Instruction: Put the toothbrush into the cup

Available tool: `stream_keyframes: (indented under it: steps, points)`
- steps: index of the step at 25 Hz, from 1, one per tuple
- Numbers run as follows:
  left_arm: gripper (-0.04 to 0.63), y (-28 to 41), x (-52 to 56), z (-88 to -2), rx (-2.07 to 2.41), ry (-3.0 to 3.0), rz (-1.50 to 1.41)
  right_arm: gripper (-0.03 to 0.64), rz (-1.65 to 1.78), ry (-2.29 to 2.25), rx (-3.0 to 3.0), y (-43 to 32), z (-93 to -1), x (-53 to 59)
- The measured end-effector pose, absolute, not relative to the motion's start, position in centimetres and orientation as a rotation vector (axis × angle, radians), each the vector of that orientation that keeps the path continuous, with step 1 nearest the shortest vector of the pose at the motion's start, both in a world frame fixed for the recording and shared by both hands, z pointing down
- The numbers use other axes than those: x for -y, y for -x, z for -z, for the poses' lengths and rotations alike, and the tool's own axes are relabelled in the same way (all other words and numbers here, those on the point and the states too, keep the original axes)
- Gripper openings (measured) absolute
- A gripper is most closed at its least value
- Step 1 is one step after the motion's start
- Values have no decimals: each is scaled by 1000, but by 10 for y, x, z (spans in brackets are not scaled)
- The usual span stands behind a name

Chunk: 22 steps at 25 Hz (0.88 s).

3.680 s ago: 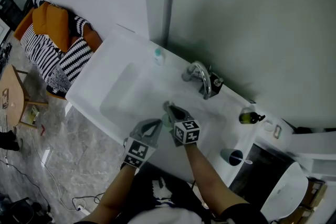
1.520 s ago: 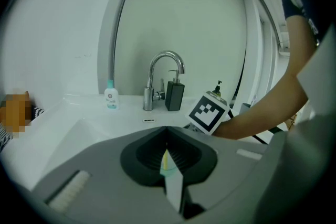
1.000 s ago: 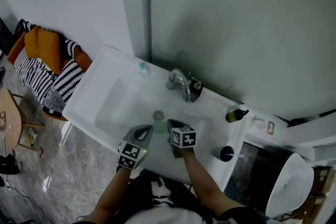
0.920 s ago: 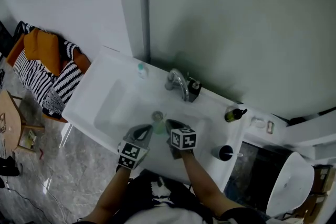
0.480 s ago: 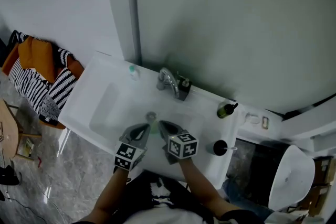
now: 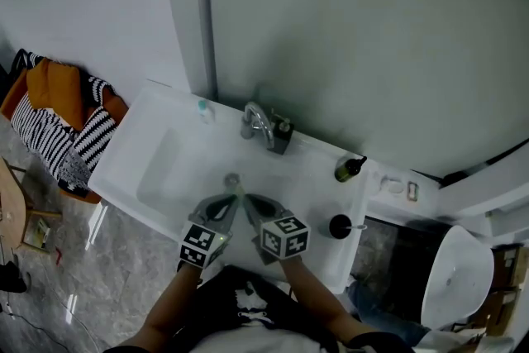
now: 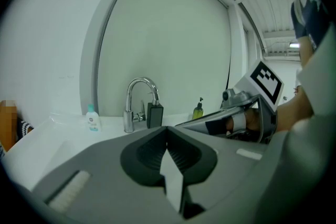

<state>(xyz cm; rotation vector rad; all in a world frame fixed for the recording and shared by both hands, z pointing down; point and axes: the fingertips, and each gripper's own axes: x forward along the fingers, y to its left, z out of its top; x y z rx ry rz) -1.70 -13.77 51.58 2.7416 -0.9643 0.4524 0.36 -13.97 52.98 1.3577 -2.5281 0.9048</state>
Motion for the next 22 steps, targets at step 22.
stream_keyframes:
  steps: [22]
  points:
    - [0,7,119,-520,908,-2742,-450,0,-879,-1350,2529,-8,-525,124]
